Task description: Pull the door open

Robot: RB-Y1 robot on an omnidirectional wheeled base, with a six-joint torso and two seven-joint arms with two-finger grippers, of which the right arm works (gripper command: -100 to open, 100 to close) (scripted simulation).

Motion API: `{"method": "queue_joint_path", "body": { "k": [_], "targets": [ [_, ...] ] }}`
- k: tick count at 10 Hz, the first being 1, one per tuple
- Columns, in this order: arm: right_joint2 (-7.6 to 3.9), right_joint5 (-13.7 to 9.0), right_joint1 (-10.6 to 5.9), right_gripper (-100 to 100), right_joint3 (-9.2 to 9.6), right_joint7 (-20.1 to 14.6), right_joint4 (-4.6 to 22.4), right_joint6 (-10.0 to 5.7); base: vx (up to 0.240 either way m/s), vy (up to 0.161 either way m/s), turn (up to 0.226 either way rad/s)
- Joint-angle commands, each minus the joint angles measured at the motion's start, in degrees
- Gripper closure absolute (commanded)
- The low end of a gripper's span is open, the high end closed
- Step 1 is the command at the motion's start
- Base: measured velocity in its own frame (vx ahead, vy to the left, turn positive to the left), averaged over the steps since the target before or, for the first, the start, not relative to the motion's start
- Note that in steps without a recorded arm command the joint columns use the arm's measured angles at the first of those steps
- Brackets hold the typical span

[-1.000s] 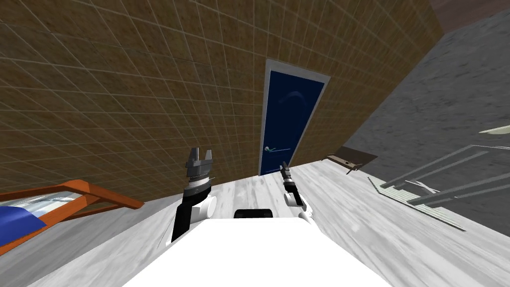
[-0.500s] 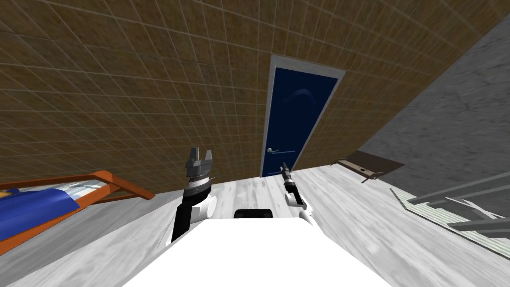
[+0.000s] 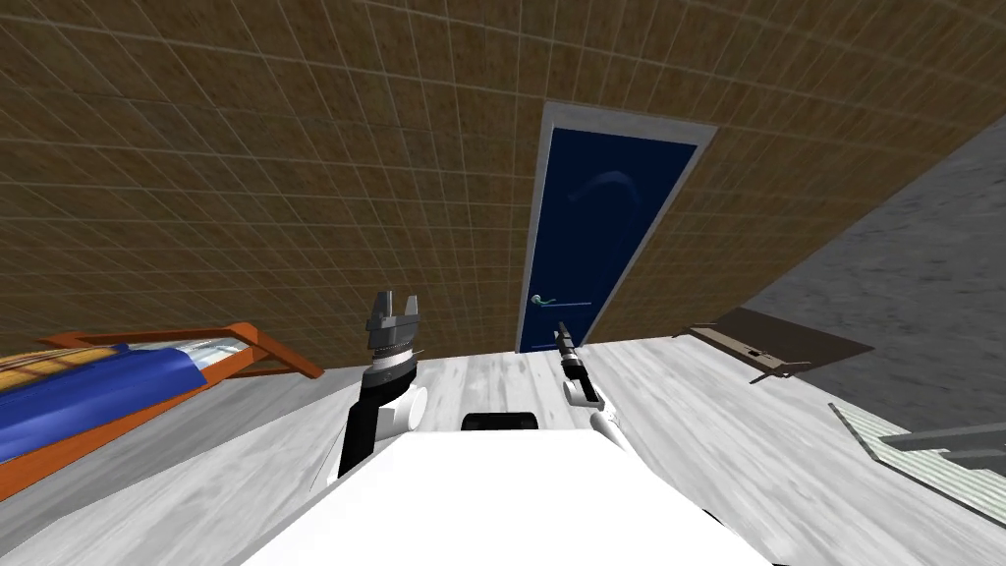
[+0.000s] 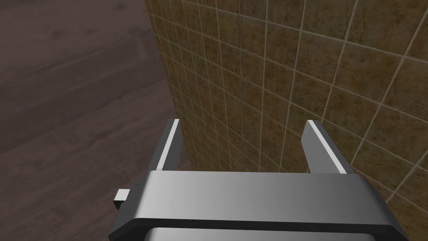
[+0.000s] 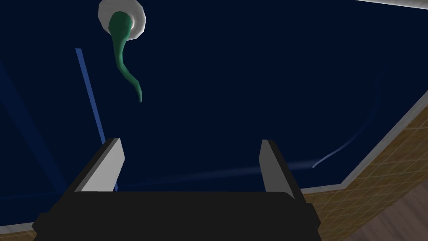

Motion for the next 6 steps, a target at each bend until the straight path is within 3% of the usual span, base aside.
{"method": "queue_joint_path", "body": {
  "k": [1,6],
  "targets": [
    [-0.48,-0.3,-0.90,-100,-0.08,-0.2,2.4,-0.10,0.057,-0.083,0.150],
    [-1.78,-1.3,-3.48,-100,-0.32,-0.6,8.9,-0.25,0.056,-0.079,0.156]
  ]
}}
